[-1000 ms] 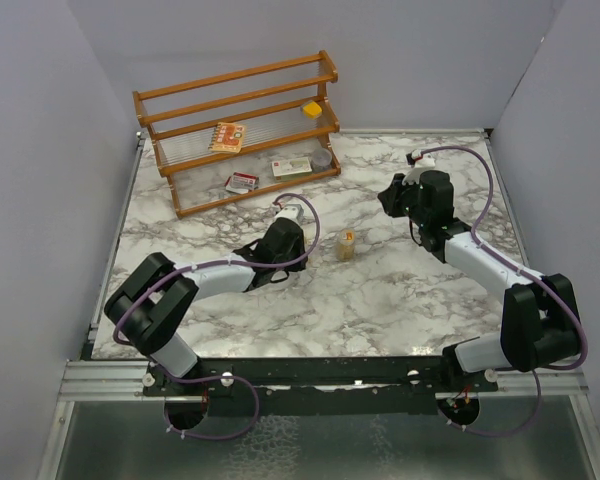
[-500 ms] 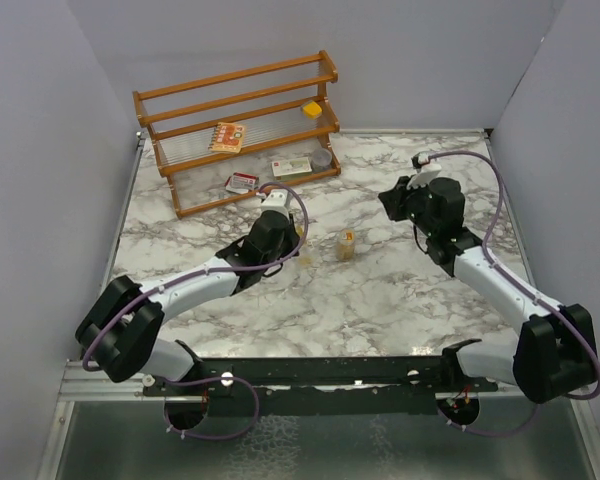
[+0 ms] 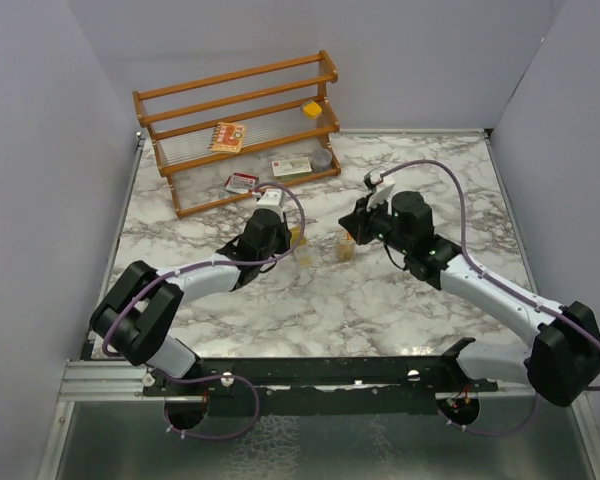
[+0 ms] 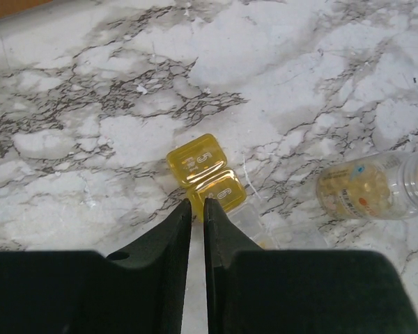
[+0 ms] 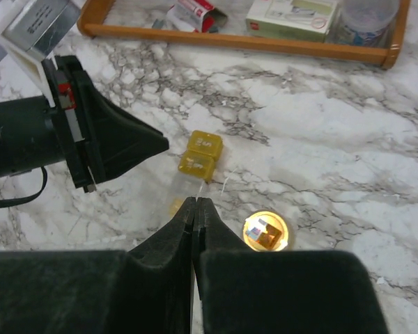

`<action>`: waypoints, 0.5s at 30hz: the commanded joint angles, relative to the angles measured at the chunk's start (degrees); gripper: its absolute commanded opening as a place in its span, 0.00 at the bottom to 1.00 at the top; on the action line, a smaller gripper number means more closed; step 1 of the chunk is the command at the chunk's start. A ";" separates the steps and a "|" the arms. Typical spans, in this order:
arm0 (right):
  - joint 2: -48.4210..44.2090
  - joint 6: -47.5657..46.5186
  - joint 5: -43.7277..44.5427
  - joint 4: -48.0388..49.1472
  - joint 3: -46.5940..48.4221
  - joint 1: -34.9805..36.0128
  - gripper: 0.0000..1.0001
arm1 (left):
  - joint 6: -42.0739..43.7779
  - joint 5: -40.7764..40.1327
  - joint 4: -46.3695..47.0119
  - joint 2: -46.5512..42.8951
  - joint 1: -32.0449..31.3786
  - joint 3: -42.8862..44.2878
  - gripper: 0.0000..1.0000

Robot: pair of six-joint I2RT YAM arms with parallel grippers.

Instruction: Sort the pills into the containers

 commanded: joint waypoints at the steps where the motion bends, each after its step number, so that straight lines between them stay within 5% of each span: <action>1: 2.49 -1.42 4.96 -2.23 1.94 4.98 0.01 | 3.31 5.37 9.36 0.27 0.17 -2.00 0.15; 11: 8.81 -1.13 8.93 -1.71 1.92 8.57 0.01 | 9.67 16.23 14.27 3.20 2.42 -2.69 0.16; 15: 10.72 -1.53 9.41 -1.81 2.56 8.95 0.01 | 10.15 20.40 15.23 5.54 3.81 -1.77 0.24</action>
